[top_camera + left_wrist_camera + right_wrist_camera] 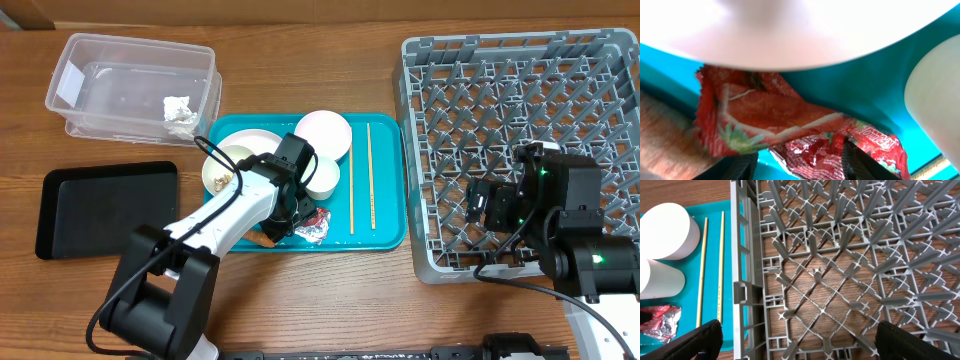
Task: Sort waste into correct bins and load items into the dishwasher
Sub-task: 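Lower the left gripper onto the red wrapper and grasp it, then carry the red wrapper left and drop it into the clear bin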
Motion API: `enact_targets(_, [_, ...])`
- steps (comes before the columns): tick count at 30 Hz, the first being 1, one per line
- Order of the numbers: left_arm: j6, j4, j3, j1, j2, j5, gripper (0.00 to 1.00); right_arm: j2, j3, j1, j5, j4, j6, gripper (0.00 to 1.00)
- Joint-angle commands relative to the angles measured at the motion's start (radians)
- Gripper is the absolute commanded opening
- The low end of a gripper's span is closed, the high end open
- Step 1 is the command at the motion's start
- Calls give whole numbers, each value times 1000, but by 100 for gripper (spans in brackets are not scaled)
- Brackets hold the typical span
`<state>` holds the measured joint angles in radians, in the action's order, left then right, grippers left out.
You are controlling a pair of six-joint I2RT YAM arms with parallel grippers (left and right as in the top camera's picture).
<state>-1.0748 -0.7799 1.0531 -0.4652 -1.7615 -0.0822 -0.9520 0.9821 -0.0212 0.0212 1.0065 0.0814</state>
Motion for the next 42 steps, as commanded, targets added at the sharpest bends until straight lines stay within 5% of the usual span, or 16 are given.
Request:
enact_targets(1, [-10, 10, -5, -7, -42, 28, 54, 4, 34, -5, -6, -5, -3, 100])
enact_targets(5, [-10, 12, -5, -7, -60, 14, 40, 4, 34, -5, -6, -5, -3, 100])
enact_targets(10, [19, 17, -5, -6, -58, 2, 4, 4, 34, -5, -6, -5, -3, 100])
enact_targets(22, [117, -57, -1, -5, 158, 2, 4, 4, 34, -5, -6, -5, -3, 100])
enact_targets(29, [292, -44, 5, 87, 450, 251, 4, 4, 34, -5, -6, -5, -3, 100])
enact_targets(35, [453, 47, 48, 276, 463, 240, 4, 4, 34, -5, -6, -5, -3, 100])
enact_targets(42, [573, 341, 55, 473, 441, 240, 4, 4, 34, -5, -6, -5, -3, 100])
